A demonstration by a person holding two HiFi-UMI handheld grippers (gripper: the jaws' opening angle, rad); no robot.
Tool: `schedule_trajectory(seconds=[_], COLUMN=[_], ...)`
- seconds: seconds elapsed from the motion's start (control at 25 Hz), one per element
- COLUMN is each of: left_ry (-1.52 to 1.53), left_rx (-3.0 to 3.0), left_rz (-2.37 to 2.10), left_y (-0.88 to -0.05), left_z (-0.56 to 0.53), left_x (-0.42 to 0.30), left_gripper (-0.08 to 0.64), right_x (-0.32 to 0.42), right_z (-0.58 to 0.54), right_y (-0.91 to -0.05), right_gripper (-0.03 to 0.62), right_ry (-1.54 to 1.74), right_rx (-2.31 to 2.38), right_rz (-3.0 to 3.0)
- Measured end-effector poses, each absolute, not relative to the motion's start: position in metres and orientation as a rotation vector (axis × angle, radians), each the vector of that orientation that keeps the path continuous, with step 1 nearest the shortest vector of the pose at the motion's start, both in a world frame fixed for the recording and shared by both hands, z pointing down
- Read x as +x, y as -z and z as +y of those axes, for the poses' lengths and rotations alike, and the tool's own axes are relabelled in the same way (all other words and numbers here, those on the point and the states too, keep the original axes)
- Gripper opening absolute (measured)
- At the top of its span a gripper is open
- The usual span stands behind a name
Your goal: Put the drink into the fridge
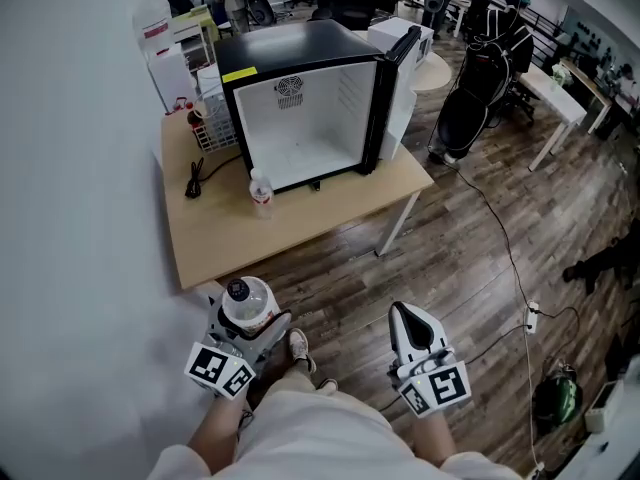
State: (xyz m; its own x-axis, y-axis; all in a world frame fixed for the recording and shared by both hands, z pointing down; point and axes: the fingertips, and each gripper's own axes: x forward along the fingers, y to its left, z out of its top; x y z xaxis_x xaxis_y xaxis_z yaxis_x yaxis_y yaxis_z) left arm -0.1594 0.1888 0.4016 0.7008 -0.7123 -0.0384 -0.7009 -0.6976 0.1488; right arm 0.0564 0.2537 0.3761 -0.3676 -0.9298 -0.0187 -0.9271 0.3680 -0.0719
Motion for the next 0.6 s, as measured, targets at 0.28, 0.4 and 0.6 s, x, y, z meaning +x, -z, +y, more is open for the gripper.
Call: schedule_trajectory(seconds=[0.28, 0.4, 0.6], left_ry=[0.122, 0.128, 0.178], left_rx=[2.748, 2.758, 2.781], left_rz=[-1.081, -1.023, -0.919], left_y=[-0.427, -0.431, -0.424], left_z=[0.145, 0.117, 0.059], left_x=[-0.137, -0.118, -0.093], left_gripper=[0.460, 0.460, 0.460], right_x=[0.065, 0.071, 0.071], right_z=[0.217, 0.191, 0.128], right_y=[-0.394, -0.398, -0.384], right_gripper=[0.000, 0.000, 0.000], right_ry=[0.143, 0.164, 0.153], right_rx=[-1.792, -1.821, -1.828], right_rz=[2.566, 2.579, 2.596])
